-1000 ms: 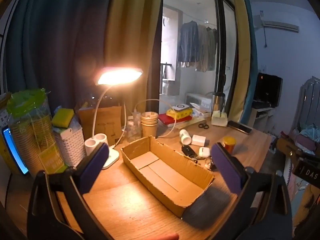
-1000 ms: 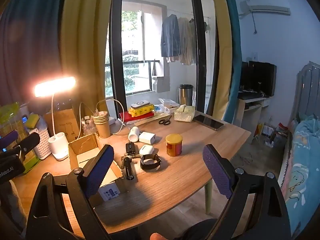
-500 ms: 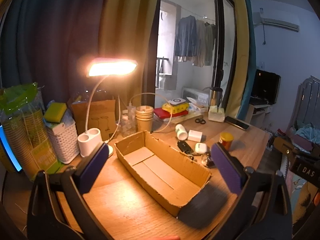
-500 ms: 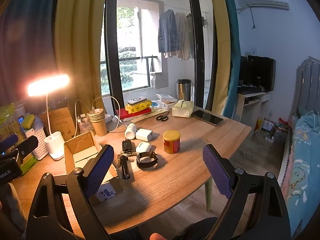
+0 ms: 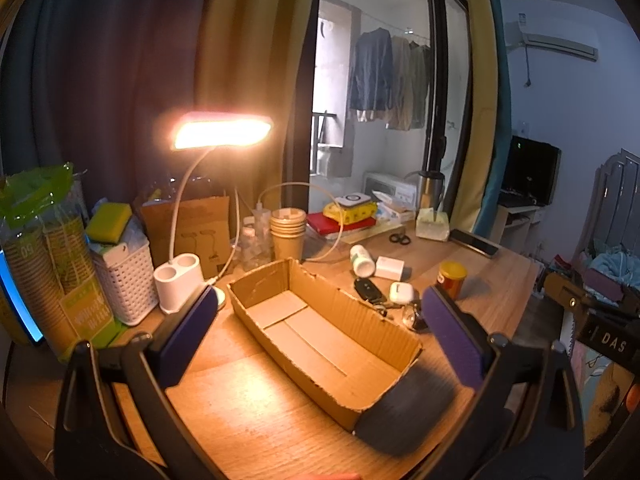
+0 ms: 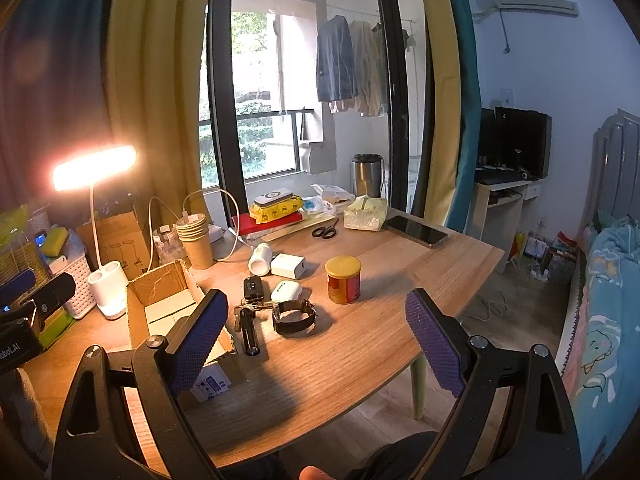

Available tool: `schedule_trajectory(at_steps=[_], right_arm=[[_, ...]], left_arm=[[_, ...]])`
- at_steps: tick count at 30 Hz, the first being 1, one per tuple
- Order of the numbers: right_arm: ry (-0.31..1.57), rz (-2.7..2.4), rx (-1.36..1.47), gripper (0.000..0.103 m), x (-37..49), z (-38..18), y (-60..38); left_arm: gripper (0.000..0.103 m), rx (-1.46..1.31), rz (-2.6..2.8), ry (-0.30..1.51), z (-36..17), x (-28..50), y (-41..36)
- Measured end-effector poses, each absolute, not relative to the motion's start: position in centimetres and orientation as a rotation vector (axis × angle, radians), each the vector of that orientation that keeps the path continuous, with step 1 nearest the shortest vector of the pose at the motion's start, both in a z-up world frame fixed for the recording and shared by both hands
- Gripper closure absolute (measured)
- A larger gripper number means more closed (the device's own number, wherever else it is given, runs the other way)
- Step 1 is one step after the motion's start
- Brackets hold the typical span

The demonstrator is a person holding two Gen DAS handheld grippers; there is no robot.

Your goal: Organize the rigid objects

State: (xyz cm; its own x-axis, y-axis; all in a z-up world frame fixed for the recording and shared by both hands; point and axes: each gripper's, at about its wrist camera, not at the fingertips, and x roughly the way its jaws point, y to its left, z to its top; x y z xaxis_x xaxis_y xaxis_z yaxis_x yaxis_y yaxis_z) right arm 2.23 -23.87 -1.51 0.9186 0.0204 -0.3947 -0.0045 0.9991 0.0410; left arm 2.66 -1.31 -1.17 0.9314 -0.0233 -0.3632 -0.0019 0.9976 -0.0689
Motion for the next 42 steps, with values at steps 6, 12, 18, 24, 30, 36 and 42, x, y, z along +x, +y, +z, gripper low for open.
schedule_trajectory(at_steps=[6, 12, 18, 24, 30, 36, 42], right_arm=[[0.4, 0.012, 0.034, 0.01, 2.03, -1.45, -23.83], [0.402, 0.015, 0.034, 0.01, 1.98, -1.41, -23.58], [0.4, 0.022, 0.028, 0.01, 1.88, -1.25, -23.24], [0.402, 0.022, 0.028, 0.01, 1.86, -1.22, -23.17], [0.401, 0.021, 0.028, 0.01, 1.87, -1.22, -23.15], [0.402, 0.03, 0.023, 0.01, 1.8, -1.13, -22.94], [0.407, 0.032, 0.026, 0.01, 1.98, -1.17, -22.91]], left_arm=[[0.0, -0.07, -0.013, 0.373, -1.17, 2.69, -1.34], [0.0, -0.077, -0.013, 0.376, -1.37, 2.32, -1.09], [0.0, -0.08, -0.013, 0.375, -1.34, 2.23, -0.91], [0.0, -0.087, -0.009, 0.376, -1.35, 1.97, -0.75], [0.001, -0.09, -0.009, 0.376, -1.35, 2.04, -0.63], [0.0, -0.089, -0.008, 0.377, -1.24, 2.02, -0.61], [0.0, -0.088, 0.004, 0.386, -1.44, 2.26, -0.67]])
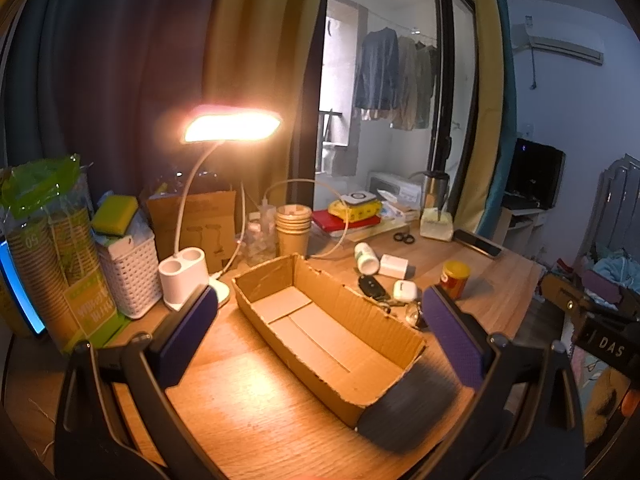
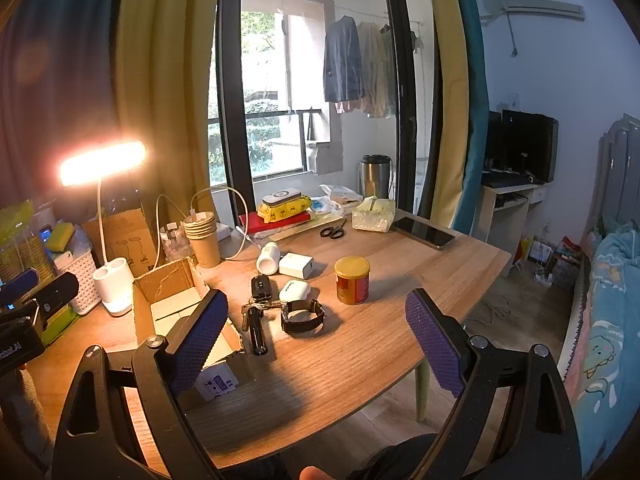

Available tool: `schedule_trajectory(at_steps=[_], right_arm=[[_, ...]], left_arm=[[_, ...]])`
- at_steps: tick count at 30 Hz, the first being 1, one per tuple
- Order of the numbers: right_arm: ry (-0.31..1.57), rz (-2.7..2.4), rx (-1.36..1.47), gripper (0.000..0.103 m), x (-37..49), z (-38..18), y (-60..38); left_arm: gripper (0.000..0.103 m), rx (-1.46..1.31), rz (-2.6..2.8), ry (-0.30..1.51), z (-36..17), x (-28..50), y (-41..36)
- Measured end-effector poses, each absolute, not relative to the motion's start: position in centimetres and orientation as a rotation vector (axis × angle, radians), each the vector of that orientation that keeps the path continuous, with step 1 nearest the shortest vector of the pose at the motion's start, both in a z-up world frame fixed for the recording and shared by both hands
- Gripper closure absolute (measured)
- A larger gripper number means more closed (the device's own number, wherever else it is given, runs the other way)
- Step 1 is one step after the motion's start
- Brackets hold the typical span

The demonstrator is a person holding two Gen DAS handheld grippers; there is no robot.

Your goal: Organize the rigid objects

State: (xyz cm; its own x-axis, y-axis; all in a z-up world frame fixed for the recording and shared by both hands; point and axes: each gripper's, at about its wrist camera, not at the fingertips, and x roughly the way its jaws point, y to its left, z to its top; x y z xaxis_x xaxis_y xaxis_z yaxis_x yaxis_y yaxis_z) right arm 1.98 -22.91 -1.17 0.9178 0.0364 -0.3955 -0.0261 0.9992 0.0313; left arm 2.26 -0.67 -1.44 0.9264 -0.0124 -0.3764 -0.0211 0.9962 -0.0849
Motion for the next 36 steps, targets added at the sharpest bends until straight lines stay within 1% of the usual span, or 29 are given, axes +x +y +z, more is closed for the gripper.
schedule_trajectory(at_steps=[7, 10, 19, 24, 29, 30, 31, 35, 36], right_arm=[[0.43, 0.054, 0.015, 0.01, 3.0, -2.1, -22.8], [0.444, 0.061, 0.011, 0.01, 3.8, -2.7, -23.0], [0.528, 0.067, 0.017, 0.01, 7.7, -5.6, -24.2], [0.568, 0.067, 0.022, 0.01, 10.2, -7.2, -24.8], [0.599, 0.062, 0.027, 0.01, 11.9, -8.5, -25.2], [0.606, 0.061, 0.029, 0.01, 12.1, -8.7, -25.4], [0.611, 0.061, 0.032, 0.01, 12.3, -8.9, -25.4], [0.638, 0.064, 0.033, 0.01, 13.3, -9.9, -25.2], [0.646, 0.068, 0.031, 0.01, 13.6, -10.0, -25.0]], left_arm=[[0.0, -0.092, 0.036, 0.374, -2.8, 3.0, -0.7], [0.0, -0.109, 0.05, 0.402, -3.8, 4.1, -0.3], [0.0, -0.147, 0.087, 0.714, -10.3, 10.0, 0.0], [0.0, -0.13, 0.096, 0.816, -12.7, 12.1, -0.5], [0.001, -0.117, 0.116, 0.907, -14.3, 13.9, 0.8], [0.004, -0.107, 0.116, 0.91, -14.4, 14.0, 1.0], [0.014, -0.103, 0.112, 0.913, -14.7, 13.9, 1.2], [0.022, -0.119, 0.093, 0.95, -15.3, 14.0, 1.7], [0.027, -0.117, 0.086, 0.953, -15.3, 14.0, 1.6]])
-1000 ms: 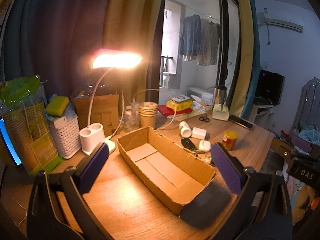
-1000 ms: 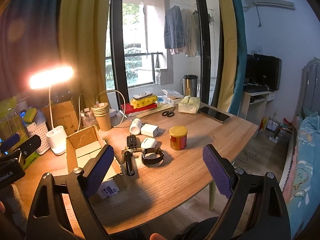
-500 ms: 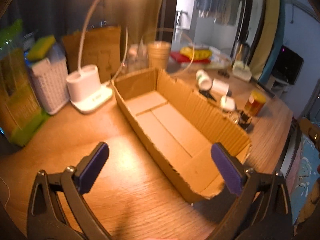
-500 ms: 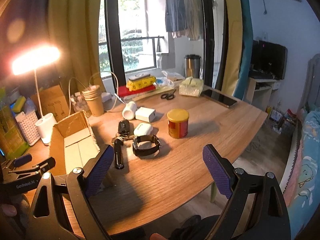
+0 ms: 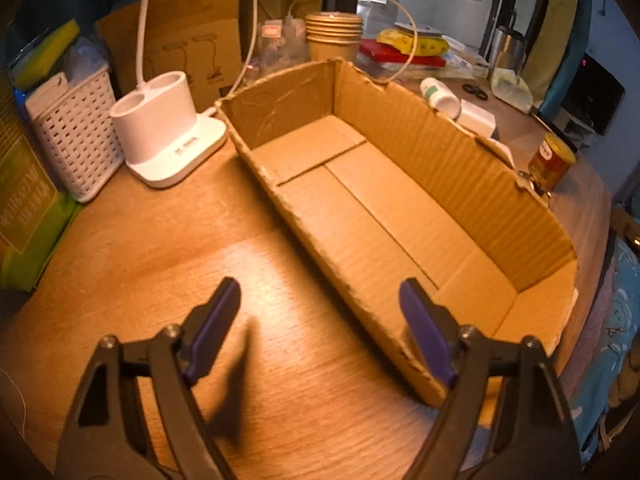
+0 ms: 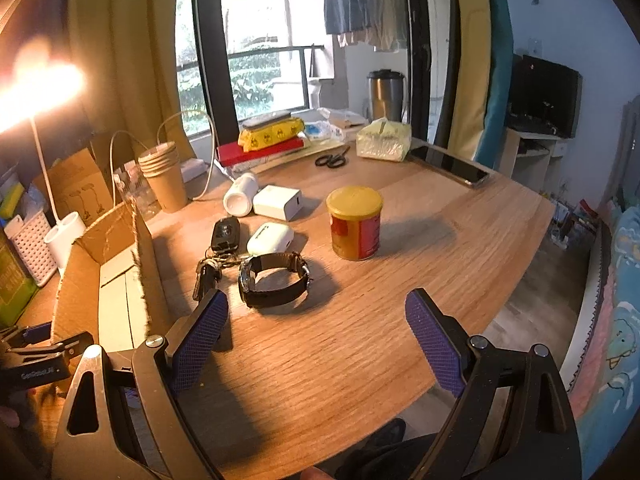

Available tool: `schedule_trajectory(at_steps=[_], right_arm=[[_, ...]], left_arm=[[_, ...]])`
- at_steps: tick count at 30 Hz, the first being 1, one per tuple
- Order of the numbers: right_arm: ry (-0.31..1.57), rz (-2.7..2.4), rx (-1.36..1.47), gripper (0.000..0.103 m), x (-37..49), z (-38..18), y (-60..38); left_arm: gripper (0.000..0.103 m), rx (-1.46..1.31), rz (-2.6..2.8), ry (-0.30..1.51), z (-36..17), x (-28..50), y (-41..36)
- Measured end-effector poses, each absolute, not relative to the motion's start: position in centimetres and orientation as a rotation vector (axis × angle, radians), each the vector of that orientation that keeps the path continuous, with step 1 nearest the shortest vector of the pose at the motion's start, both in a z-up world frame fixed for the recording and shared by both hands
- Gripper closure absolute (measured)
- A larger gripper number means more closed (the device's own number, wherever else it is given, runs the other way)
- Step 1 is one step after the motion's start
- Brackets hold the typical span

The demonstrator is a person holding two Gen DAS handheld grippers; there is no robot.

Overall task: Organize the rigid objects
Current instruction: 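Clamp the box wall with the left gripper while the right approaches the watch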

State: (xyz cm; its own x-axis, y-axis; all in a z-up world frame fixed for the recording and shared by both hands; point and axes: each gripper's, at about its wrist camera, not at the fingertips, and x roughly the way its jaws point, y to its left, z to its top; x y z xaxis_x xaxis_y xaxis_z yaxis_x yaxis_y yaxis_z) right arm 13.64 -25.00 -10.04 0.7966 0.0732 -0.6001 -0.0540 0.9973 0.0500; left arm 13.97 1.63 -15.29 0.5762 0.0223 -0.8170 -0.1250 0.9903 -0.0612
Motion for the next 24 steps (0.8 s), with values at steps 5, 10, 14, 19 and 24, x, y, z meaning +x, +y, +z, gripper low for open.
schedule_trajectory(at_steps=[5, 10, 14, 19, 24], right_arm=[[0.651, 0.095, 0.02, 0.01, 14.4, -10.1, -23.9], [0.663, 0.122, -0.007, 0.01, 14.6, -10.0, -22.9], [0.67, 0.118, -0.007, 0.01, 14.7, -10.1, -22.9], [0.682, 0.114, -0.004, 0.01, 14.8, -10.6, -22.7], [0.676, 0.134, -0.042, 0.01, 15.2, -10.9, -22.0]], left_arm=[[0.051, -0.124, 0.031, 0.978, -15.4, 14.3, 1.7], [0.068, -0.136, 0.015, 0.986, -15.8, 14.3, 2.6], [0.082, -0.119, 0.041, 0.956, -15.3, 14.6, 4.0], [0.095, -0.126, 0.036, 0.927, -14.9, 15.2, 5.6], [0.096, -0.138, 0.02, 0.9, -14.8, 16.5, 6.2]])
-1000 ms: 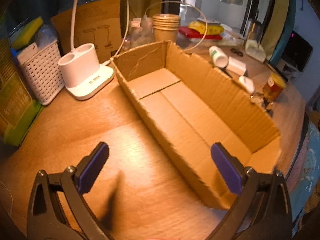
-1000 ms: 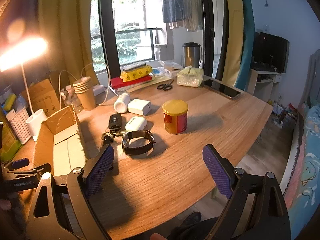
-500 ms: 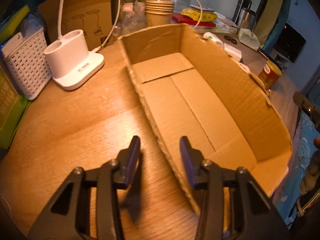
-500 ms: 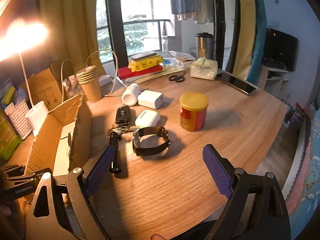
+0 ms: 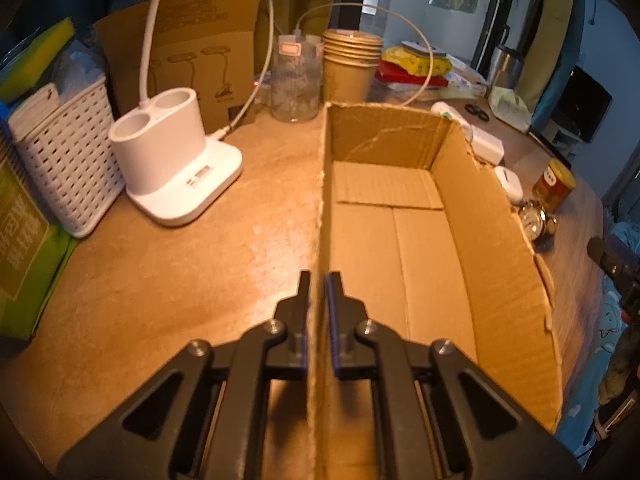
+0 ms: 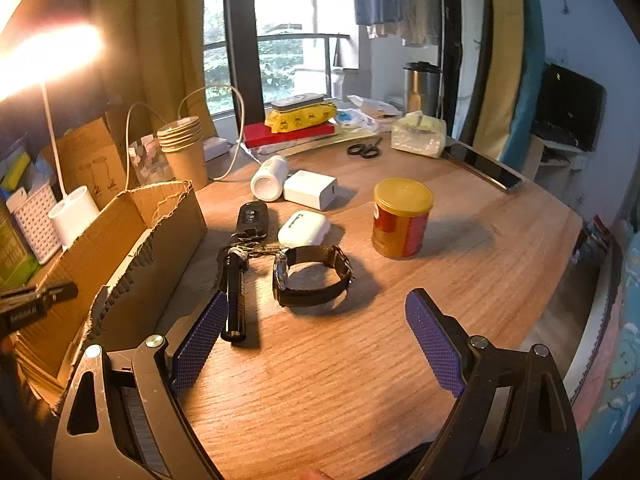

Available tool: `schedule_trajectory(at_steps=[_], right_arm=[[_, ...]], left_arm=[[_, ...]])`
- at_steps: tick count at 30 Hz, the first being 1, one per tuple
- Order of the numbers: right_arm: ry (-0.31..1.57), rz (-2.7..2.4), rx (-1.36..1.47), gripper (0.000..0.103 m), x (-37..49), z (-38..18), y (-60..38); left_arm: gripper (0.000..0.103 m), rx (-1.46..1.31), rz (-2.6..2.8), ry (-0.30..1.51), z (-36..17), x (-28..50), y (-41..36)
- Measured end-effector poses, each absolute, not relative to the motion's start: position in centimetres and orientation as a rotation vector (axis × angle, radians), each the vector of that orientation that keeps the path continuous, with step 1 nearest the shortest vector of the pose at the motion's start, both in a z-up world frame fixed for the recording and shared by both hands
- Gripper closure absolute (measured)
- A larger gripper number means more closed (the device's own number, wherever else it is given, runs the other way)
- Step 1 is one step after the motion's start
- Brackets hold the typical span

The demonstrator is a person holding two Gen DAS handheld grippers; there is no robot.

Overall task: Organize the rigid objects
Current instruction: 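Clamp the box wall with the left gripper while the right approaches the watch, then grasp the black wristwatch with the right gripper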

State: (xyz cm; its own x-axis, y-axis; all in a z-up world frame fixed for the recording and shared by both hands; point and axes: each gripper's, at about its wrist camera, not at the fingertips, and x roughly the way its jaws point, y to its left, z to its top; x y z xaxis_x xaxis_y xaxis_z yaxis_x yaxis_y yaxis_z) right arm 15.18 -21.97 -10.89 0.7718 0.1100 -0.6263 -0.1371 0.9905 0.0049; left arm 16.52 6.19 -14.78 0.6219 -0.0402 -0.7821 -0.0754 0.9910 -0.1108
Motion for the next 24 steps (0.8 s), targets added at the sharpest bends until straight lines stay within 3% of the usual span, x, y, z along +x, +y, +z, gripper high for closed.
schedule_trajectory(at_steps=[13, 15, 16, 19, 24], right_arm=[[0.693, 0.214, -0.134, 0.012, 19.4, -11.9, -19.6], [0.706, 0.217, -0.15, 0.034, 20.3, -12.4, -19.1], [0.711, 0.207, -0.16, 0.04, 20.7, -12.6, -19.0], [0.73, 0.204, -0.167, 0.043, 21.5, -13.3, -18.6], [0.761, 0.203, -0.182, 0.06, 22.3, -14.3, -18.3]], left_arm=[[0.096, -0.209, -0.025, 0.898, -14.3, 14.2, 6.6], [0.096, -0.214, -0.029, 0.905, -14.6, 13.7, 6.5], [0.096, -0.216, -0.03, 0.909, -14.8, 13.5, 6.4], [0.096, -0.233, -0.032, 0.927, -15.6, 13.3, 6.4], [0.096, -0.239, -0.017, 0.92, -16.2, 13.0, 6.2]])
